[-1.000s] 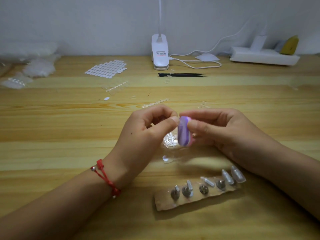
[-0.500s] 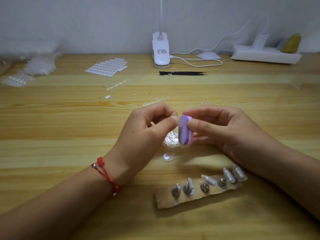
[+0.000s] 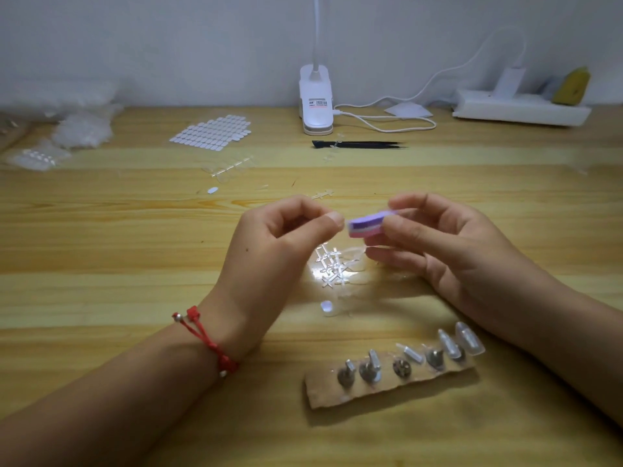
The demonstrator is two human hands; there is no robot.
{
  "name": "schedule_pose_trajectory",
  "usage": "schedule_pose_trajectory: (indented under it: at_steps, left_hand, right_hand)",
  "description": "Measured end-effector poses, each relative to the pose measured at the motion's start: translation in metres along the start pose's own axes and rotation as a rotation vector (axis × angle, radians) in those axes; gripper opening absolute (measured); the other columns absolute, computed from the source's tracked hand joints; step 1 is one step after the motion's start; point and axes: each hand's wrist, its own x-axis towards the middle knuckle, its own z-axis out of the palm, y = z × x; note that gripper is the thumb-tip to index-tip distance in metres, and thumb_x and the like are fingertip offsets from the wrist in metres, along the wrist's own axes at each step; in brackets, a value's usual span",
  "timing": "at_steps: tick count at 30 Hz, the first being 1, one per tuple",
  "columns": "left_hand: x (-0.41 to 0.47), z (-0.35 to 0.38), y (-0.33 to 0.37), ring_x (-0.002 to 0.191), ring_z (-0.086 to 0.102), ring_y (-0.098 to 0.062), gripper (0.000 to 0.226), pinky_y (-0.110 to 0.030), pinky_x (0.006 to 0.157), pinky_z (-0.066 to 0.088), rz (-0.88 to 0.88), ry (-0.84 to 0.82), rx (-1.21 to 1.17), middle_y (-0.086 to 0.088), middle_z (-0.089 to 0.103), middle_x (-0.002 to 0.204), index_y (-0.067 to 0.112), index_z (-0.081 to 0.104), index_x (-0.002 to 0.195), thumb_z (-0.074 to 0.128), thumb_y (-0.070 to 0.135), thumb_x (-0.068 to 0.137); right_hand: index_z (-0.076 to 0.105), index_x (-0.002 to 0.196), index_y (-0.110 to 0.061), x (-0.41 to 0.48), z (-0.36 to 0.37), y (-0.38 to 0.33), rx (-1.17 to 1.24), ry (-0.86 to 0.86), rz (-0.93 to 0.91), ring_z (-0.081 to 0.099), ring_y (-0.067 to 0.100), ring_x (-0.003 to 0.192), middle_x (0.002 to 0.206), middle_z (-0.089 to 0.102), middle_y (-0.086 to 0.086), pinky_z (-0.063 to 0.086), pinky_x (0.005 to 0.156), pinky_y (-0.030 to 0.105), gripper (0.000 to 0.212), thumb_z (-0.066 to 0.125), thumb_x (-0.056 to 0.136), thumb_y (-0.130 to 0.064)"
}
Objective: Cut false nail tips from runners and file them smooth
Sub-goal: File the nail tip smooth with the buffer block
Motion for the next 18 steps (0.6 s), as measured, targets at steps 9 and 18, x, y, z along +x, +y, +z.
schedule_pose_trajectory:
  at_steps: [9, 18]
  left_hand:
    - [0.0008, 0.0005, -0.0002, 0.049, 0.038, -0.003, 0.015, -0.008, 0.050, 0.033, 0.024, 0.016, 0.018, -0.021, 0.043, 0.057, 0.007, 0.066, 0.067, 0.068, 0.011, 0.081]
    - [0.0013, -0.0002, -0.0017, 0.047, 0.030, -0.006, 0.019, -0.008, 0.045, 0.029, 0.043, 0.021, 0.043, -0.014, 0.031, 0.059, 0.000, 0.061, 0.066, 0.067, 0.008, 0.082]
  right_hand:
    - [0.060, 0.096, -0.008, 0.0007, -0.0023, -0.0001, 0.046, 0.003, 0.004, 0.073, 0.019, 0.072, 0.079, 0.073, 0.008, 0.057, 0.067, 0.023, 0.032, 0.071, 0.066, -0.010]
    - [0.059, 0.092, -0.010, 0.0005, -0.0029, -0.0005, 0.036, -0.036, 0.015, 0.073, 0.020, 0.073, 0.080, 0.073, 0.011, 0.057, 0.068, 0.024, 0.028, 0.073, 0.068, -0.010]
